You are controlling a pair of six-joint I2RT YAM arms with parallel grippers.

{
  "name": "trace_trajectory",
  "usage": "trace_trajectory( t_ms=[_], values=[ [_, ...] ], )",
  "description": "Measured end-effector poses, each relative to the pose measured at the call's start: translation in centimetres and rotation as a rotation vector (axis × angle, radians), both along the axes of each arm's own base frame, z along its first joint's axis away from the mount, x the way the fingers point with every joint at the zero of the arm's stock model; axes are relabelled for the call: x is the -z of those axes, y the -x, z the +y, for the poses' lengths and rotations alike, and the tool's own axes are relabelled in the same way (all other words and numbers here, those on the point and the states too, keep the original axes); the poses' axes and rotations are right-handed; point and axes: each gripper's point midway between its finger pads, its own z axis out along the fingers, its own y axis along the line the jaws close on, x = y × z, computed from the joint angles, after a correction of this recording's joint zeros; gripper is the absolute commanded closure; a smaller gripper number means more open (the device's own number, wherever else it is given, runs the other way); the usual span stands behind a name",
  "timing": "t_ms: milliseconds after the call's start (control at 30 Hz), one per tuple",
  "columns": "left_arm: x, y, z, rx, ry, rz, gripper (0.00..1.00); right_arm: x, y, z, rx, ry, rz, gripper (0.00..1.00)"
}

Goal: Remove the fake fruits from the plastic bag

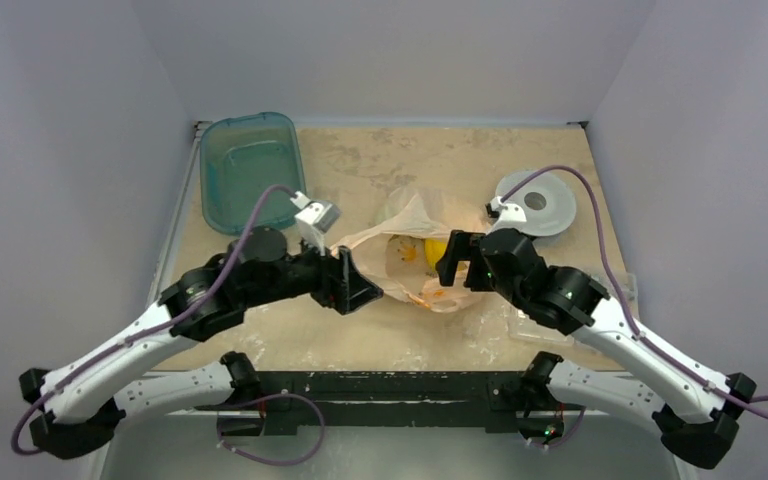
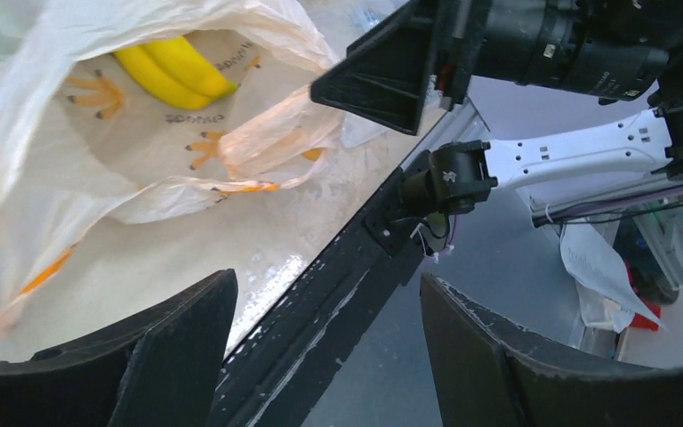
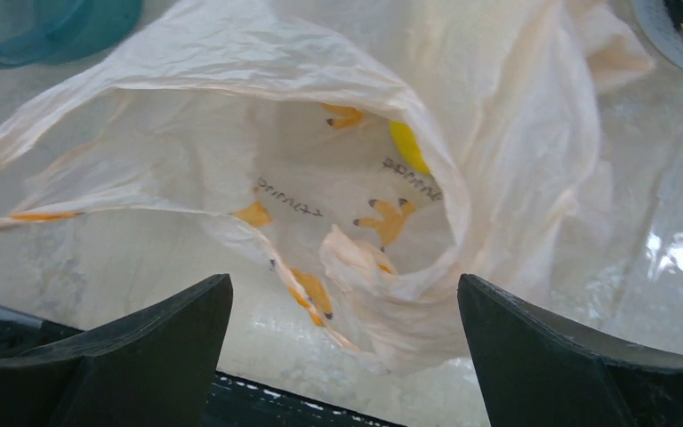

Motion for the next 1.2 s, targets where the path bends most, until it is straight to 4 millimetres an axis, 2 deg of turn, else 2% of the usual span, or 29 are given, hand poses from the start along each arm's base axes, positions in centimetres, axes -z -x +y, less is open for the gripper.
trace_trajectory(
  t_ms=[100,200,267,367,533,600,733,900,1100,1200],
  values=[
    [0.4,0.2,-3.5,0.040,-0.053,0.002,0.29,1.5,0.1,-1.8,0.104,0.066,0.062,0.01],
    [2.0,-0.4,-6.8,0.025,-0.110,0.003,0.32,4.1,0.1,-3.0,0.182,0.162,0.132,0.12],
    [4.0,-0.9,-8.3,0.002,-0.170,0.006,0.32,6.4,0.2,-4.0,0.223,0.224,0.162,0.31],
    [5.7,-1.8,-9.4,-0.045,-0.204,0.013,0.32,8.9,1.0,-5.4,0.234,0.260,0.169,0.56],
    [7.1,-4.2,-11.6,-0.153,-0.184,0.018,0.49,9.9,1.0,-5.2,0.196,0.216,0.118,0.98],
    [8.1,-5.0,-12.4,-0.190,-0.178,0.028,0.59,9.4,0.8,-4.6,0.172,0.161,0.077,1.00],
    [10.2,-6.0,-13.5,-0.247,-0.171,0.058,0.68,7.8,0.4,-3.6,0.145,0.071,0.018,1.00],
    [13.3,-6.8,-13.3,-0.326,-0.182,0.087,0.63,7.7,0.2,-2.8,0.132,0.050,0.021,1.00],
    [16.1,-8.4,-15.1,-0.400,-0.198,0.144,0.65,7.0,0.4,-2.7,0.119,0.015,0.008,1.00],
    [17.8,-9.3,-15.4,-0.454,-0.188,0.194,0.60,6.5,0.6,-2.7,0.116,-0.005,-0.004,1.00]
  ],
)
